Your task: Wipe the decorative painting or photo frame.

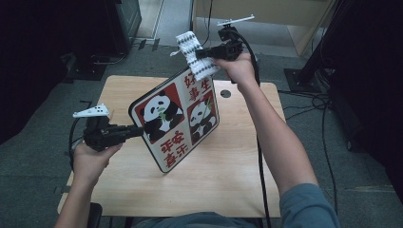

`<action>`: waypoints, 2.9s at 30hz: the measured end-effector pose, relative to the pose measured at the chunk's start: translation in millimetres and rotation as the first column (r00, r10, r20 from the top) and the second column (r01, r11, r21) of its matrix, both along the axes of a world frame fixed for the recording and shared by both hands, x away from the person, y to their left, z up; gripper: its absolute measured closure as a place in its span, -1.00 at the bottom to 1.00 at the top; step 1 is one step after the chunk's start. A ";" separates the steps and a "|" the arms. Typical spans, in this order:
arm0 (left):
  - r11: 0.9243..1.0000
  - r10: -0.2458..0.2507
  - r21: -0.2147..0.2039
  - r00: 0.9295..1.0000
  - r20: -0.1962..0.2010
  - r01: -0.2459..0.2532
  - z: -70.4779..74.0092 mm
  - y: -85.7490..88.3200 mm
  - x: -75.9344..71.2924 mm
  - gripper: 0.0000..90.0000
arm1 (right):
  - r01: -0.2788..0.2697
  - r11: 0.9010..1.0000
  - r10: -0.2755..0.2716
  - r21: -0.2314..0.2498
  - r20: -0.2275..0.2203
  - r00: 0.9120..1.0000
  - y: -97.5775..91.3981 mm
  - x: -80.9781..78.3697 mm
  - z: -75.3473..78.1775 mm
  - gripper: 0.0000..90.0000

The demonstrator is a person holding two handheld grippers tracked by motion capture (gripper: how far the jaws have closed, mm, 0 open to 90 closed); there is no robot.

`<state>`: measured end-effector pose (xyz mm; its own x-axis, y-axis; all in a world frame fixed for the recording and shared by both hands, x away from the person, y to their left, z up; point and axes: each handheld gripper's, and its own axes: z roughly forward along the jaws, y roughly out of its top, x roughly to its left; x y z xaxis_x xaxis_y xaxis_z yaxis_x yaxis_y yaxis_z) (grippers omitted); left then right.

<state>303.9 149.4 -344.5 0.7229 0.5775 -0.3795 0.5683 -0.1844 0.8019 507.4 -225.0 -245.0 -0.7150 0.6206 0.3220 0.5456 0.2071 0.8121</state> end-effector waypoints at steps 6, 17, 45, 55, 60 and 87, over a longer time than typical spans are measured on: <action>1.000 -0.004 -0.001 1.000 -0.001 0.004 -0.2 0.5 0.4 0.75 | 0.056 0.998 -0.056 -0.009 0.005 0.998 -10.0 5.0 -1.2 0.76; 1.000 -0.006 -0.002 1.000 -0.004 0.006 0.0 0.4 0.7 0.74 | 0.090 0.996 -0.090 -0.028 -0.015 0.996 -27.6 10.9 -6.6 0.76; 1.000 -0.010 -0.005 1.000 -0.004 0.010 -0.6 1.2 1.3 0.74 | 0.075 0.994 -0.081 -0.085 -0.071 0.994 -46.6 9.5 -44.7 0.76; 1.000 -0.009 -0.008 1.000 -0.005 0.009 -0.7 1.0 1.3 0.74 | 0.069 0.992 -0.079 -0.104 -0.096 0.992 -49.5 9.4 -57.4 0.76; 1.000 -0.010 -0.008 1.000 -0.007 0.010 -0.7 1.1 1.4 0.74 | 0.076 0.993 -0.083 -0.088 -0.086 0.993 -49.8 8.0 -61.7 0.76; 1.000 -0.011 -0.010 1.000 -0.009 0.011 -1.1 1.0 1.0 0.73 | 0.068 0.992 -0.081 -0.110 -0.124 0.989 -53.6 4.7 -88.1 0.76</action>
<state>304.8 150.3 -345.6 0.7260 0.5655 -0.3913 0.5732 -0.1834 0.7986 512.0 -278.6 -333.1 -0.6229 0.7057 0.3378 0.6604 0.2427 0.7106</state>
